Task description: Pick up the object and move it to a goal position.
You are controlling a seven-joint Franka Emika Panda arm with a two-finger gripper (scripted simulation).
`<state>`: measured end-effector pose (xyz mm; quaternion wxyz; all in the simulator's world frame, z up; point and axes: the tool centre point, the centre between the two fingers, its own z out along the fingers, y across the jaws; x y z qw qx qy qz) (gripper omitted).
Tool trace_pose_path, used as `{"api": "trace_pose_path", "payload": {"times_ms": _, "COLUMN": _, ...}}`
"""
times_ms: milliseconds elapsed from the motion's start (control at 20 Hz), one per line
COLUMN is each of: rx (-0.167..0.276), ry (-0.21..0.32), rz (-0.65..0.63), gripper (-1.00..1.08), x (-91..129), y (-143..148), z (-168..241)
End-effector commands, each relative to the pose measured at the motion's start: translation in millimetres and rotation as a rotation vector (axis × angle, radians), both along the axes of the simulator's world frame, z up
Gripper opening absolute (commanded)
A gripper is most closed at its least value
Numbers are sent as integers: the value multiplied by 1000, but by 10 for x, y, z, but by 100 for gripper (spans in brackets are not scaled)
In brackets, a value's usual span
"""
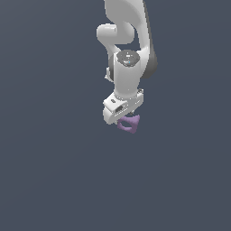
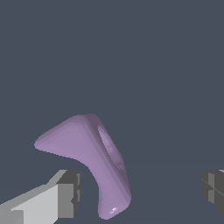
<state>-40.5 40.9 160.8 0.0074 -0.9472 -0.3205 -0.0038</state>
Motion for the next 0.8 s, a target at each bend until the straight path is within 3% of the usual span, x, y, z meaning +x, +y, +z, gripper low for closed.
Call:
{"api": "trace_pose_path", "payload": {"times_ms": 0, "rx": -3, "ry": -1, "rz": 81, "gripper": 100, "x": -64, "y": 48, "z": -30}}
{"api": "trace_pose_path", "payload": {"times_ms": 750, "rx": -15, "ry": -2, "rz": 471, "gripper": 100, "x": -386, "y": 272, "z": -166}}
